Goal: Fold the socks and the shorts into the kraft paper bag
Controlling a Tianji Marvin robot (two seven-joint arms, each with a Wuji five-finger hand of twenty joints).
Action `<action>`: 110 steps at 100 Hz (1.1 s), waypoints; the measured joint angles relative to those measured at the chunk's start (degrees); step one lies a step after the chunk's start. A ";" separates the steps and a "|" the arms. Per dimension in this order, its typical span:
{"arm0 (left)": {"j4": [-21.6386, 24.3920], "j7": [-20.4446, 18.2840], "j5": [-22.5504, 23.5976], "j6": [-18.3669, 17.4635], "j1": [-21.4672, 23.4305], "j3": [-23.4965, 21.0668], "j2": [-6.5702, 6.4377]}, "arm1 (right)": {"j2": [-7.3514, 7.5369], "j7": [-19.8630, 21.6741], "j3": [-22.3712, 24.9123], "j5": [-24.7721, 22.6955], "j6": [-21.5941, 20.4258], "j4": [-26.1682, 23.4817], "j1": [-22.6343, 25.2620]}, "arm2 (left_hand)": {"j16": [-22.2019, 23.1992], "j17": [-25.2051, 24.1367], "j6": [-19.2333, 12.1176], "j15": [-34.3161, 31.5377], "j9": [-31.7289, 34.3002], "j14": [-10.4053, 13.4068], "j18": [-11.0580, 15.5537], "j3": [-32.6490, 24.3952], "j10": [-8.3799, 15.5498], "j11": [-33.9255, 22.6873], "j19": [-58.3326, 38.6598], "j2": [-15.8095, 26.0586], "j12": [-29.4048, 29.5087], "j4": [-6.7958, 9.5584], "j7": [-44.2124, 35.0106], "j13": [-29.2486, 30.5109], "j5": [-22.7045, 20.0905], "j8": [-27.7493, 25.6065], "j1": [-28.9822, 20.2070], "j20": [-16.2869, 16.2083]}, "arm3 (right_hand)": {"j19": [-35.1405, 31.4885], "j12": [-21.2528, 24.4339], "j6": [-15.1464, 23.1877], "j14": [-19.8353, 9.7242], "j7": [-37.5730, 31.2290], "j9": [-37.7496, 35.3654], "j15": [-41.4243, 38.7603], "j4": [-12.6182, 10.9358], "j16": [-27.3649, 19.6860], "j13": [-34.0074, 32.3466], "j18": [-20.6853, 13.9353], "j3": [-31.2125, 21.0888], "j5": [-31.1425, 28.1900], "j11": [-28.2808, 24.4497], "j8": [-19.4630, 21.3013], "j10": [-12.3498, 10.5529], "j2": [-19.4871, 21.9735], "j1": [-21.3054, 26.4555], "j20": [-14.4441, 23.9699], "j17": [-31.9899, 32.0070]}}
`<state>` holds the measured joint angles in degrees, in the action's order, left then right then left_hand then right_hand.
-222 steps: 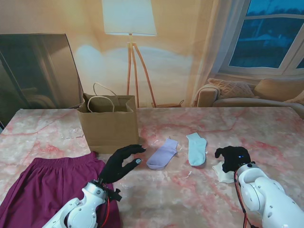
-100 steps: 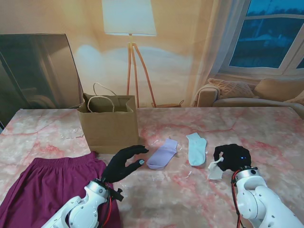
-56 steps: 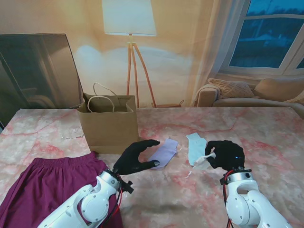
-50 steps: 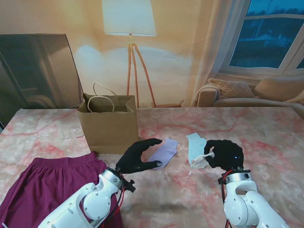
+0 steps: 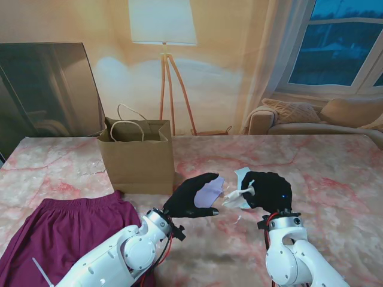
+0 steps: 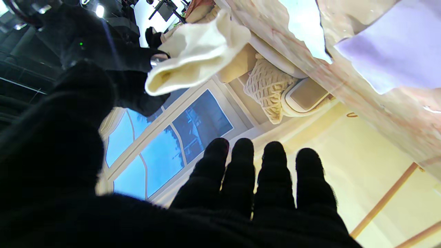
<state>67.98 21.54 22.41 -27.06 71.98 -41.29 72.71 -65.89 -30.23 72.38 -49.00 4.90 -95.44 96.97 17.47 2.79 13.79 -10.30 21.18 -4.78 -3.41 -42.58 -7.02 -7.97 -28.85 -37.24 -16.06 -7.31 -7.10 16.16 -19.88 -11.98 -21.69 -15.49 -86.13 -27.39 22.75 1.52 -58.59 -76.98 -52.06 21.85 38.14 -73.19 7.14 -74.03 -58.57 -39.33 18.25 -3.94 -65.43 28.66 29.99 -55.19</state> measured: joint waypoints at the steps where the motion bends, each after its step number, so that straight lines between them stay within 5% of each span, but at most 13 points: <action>1: -0.07 -0.01 -0.06 -0.02 -0.11 0.11 0.05 | -0.03 -0.06 -0.09 0.02 0.01 -0.03 -0.04 | 0.00 0.00 0.00 0.00 0.00 -0.02 0.00 -0.17 0.00 0.00 0.00 0.00 0.00 0.00 0.00 0.18 0.00 0.00 0.00 0.00 | 0.00 0.00 0.00 0.00 0.00 0.00 0.00 0.00 0.00 0.00 0.00 0.00 0.00 0.00 0.00 0.00 0.00 0.00 0.00 0.00; 56: -4.00 2.78 0.56 -1.50 -2.74 3.41 2.29 | -1.06 -3.10 -4.24 1.02 0.75 -1.31 -1.52 | 0.80 1.84 -0.61 -1.31 3.90 -0.67 -0.73 -5.41 0.00 -1.09 -4.13 -3.66 -1.19 -0.81 -4.12 3.86 -2.60 -2.18 1.26 -1.33 | -0.73 -0.03 -0.63 0.06 0.00 0.00 -0.03 0.00 0.01 0.00 0.06 0.65 0.00 -0.03 -0.26 0.04 1.53 0.00 -0.01 0.00; 69: -5.59 7.41 1.11 -1.69 -2.72 3.52 3.44 | -1.12 -3.11 -4.76 0.89 0.64 -2.02 -1.39 | 4.02 6.45 -5.88 -6.84 14.12 -0.76 -1.96 -5.30 0.00 -5.41 -13.42 -0.47 -4.46 -0.81 -16.21 12.94 -7.32 -9.08 -3.62 -5.27 | -0.74 -0.03 -0.64 0.06 0.00 0.00 -0.03 0.00 0.01 0.00 0.07 0.65 0.00 -0.20 -0.27 0.05 1.55 0.00 -0.01 0.00; 83: -7.26 13.58 2.48 -2.30 -2.27 2.96 5.17 | -1.13 -2.85 -4.84 0.57 0.02 -2.26 -1.18 | 11.61 11.70 -13.10 -15.34 25.33 -0.92 -6.60 -8.34 2.43 -11.50 -24.64 1.59 -9.54 -0.81 -32.84 23.45 -11.57 -17.23 -7.97 -9.79 | -0.74 -0.03 -0.64 0.06 0.00 0.00 -0.03 0.00 0.01 0.00 0.08 0.65 0.00 -0.39 -0.27 0.05 1.62 0.00 -0.01 0.00; 96: -7.04 11.13 -1.41 -4.95 -1.38 1.60 5.86 | -1.14 -3.01 -5.20 0.96 -0.38 -2.20 -1.16 | 16.35 13.81 -20.20 -20.79 35.36 -1.65 -8.94 -3.64 2.93 -13.42 -29.88 3.33 -18.21 -0.81 -44.68 29.44 -17.94 -11.64 -19.05 -12.19 | -0.75 -0.03 -0.66 0.06 0.00 0.00 -0.04 0.00 0.01 0.00 0.09 0.65 0.01 -0.63 -0.27 0.05 1.87 0.00 -0.02 0.00; 110: -5.71 10.60 -1.50 -4.41 -0.49 0.94 5.76 | -1.20 -3.08 -5.45 1.46 -1.02 -1.98 -1.16 | 19.86 16.10 -20.76 -25.81 45.17 -2.42 -9.97 -2.97 3.10 -11.13 -33.13 3.66 -26.76 -0.81 -47.67 33.68 -21.72 -9.19 -23.64 -13.56 | -0.75 -0.03 -0.67 0.06 0.00 0.00 -0.04 0.00 0.01 0.00 0.11 0.66 0.01 -0.66 -0.28 0.05 1.94 0.00 -0.02 -0.01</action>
<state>62.27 32.14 20.91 -31.47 71.49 -40.35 78.47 -67.09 -33.31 66.93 -47.54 3.87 -97.42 95.81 37.33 18.89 -6.98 -36.11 66.35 -7.20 -13.39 -45.55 -3.92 -19.10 -61.98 -33.58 -42.82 -8.12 -54.77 49.84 -41.60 -21.17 -45.33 -29.05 -86.88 -27.41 22.08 1.57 -58.59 -76.98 -52.10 21.85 38.14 -73.19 7.24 -73.37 -58.56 -39.99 17.98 -3.88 -63.49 28.66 29.98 -55.20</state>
